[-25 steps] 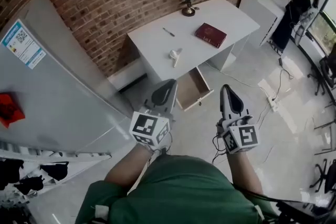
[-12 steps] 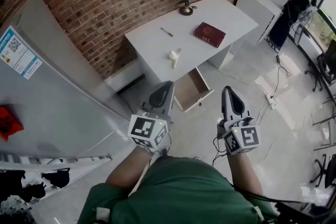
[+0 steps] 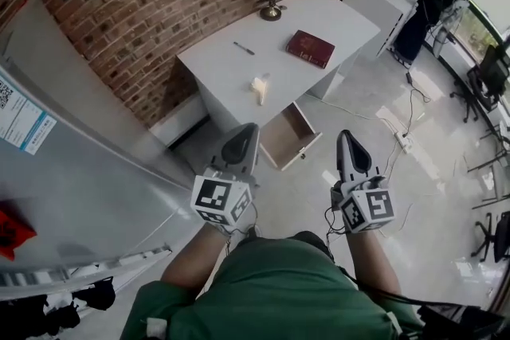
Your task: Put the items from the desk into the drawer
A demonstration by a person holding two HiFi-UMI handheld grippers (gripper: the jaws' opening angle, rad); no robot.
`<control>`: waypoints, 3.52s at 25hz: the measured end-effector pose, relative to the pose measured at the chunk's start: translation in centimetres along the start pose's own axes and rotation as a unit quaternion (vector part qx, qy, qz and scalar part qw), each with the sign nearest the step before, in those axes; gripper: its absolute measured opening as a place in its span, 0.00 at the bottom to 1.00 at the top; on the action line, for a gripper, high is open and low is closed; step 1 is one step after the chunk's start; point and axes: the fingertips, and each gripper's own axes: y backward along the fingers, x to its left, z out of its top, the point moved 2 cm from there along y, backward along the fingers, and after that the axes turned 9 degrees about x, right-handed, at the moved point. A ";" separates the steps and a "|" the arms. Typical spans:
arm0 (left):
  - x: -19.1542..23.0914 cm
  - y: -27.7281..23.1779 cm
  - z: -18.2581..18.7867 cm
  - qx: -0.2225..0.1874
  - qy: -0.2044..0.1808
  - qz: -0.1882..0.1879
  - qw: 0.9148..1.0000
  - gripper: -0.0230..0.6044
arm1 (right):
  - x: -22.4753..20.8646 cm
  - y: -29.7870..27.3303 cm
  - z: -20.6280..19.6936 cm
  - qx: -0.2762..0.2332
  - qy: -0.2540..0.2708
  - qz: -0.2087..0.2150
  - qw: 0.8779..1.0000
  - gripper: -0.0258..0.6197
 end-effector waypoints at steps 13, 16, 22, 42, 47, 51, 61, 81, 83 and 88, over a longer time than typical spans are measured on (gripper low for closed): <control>3.3 -2.6 -3.5 0.040 0.032 0.013 0.999 0.06 | -1.0 -3.4 -2.9 0.036 -0.017 -0.001 0.999 0.04; 3.1 -4.3 -3.6 0.043 0.021 0.021 0.999 0.06 | -2.5 -4.8 -3.3 0.040 -0.026 0.008 0.999 0.04; 2.4 -9.6 -2.5 0.049 0.015 0.041 0.998 0.06 | -6.9 -8.4 -3.7 0.039 -0.036 0.045 0.998 0.04; 3.5 -21.0 -7.4 0.166 -0.067 0.135 0.975 0.06 | -19.6 -14.5 -6.4 0.060 -0.085 0.098 0.990 0.04; 6.9 -22.7 -9.2 0.192 -0.068 0.133 0.970 0.06 | -20.2 -15.5 -6.6 0.064 -0.081 0.073 0.992 0.04; 10.4 -24.5 -11.7 0.227 -0.048 0.115 0.966 0.07 | -20.4 -16.0 -6.9 0.075 -0.085 0.033 0.993 0.04; 19.6 -29.0 -21.4 0.347 0.082 0.076 0.931 0.22 | -18.9 -16.9 -6.8 0.103 -0.066 -0.062 0.991 0.04; 26.5 -36.7 -34.3 0.513 0.222 -0.042 0.828 0.23 | -16.8 -16.0 -12.4 0.142 -0.130 -0.178 0.965 0.04; 26.6 -37.0 -34.5 0.517 0.230 -0.046 0.823 0.20 | -16.6 -16.1 -12.7 0.140 -0.131 -0.182 0.964 0.04; 25.8 -37.1 -34.5 0.526 0.239 -0.078 0.812 0.12 | -16.5 -15.9 -13.9 0.146 -0.155 -0.189 0.959 0.04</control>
